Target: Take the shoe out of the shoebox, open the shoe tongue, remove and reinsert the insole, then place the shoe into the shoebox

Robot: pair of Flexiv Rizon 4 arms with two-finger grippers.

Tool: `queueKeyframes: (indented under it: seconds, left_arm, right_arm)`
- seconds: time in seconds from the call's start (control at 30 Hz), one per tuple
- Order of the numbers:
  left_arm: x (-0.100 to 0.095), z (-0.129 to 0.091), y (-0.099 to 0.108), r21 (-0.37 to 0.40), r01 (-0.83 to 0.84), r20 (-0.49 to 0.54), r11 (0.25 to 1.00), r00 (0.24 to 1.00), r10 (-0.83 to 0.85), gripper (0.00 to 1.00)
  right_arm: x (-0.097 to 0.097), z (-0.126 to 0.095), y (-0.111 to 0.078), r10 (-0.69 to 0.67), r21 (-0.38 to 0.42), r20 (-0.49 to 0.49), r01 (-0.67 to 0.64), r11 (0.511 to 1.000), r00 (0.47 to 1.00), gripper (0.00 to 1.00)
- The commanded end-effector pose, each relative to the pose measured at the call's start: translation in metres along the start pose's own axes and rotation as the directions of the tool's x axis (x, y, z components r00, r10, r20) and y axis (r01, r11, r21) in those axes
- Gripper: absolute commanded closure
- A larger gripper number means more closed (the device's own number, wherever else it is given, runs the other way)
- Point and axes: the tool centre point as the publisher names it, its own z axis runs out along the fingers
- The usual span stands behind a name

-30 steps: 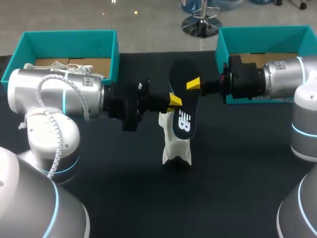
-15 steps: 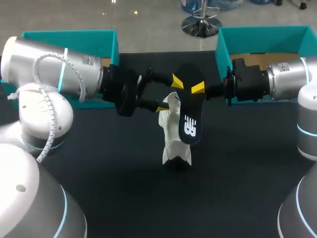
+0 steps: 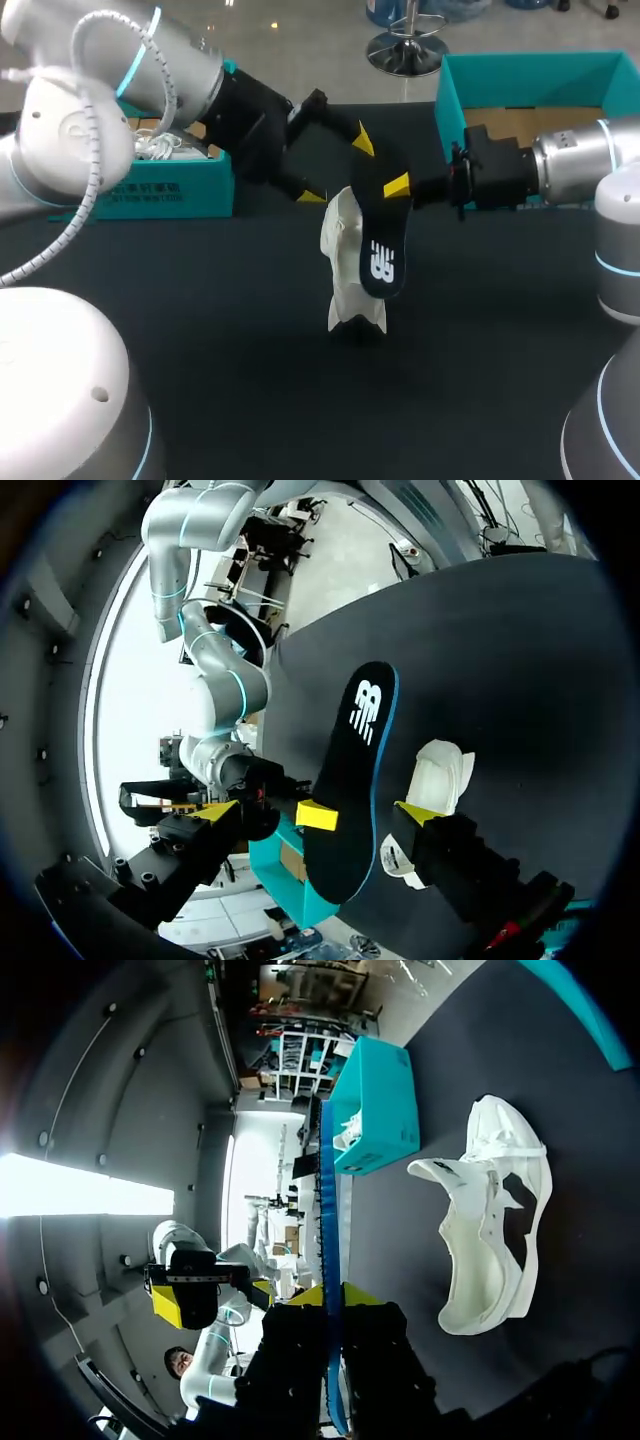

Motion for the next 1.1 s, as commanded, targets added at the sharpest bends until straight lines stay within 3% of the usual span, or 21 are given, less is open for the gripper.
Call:
queueKeyframes:
  seconds: [0.03,0.4,0.63,1.1]
  left_arm:
    - [-0.010,-0.003,0.003,0.005,-0.019,-0.397,1.000,0.918,0.019,0.00]
    - [-0.012,-0.007,0.010,0.033,-0.076,-0.585,0.997,0.807,0.081,0.00]
    - [-0.016,-0.009,0.015,-0.005,-0.087,-0.587,0.996,0.806,0.067,0.00]
    - [-0.017,-0.009,0.015,-0.004,-0.079,-0.583,0.997,0.810,0.062,0.00]
  right_arm:
    - [-0.001,0.005,-0.002,0.002,0.002,0.003,-0.002,1.000,1.000,1.00]
    - [-0.003,0.007,-0.007,-0.001,0.012,-0.008,0.001,1.000,1.000,1.00]
    - [-0.001,0.007,-0.008,-0.009,0.010,-0.015,0.009,1.000,1.000,1.00]
    - [-0.002,0.008,-0.003,-0.026,0.011,-0.037,0.027,1.000,0.999,1.00]
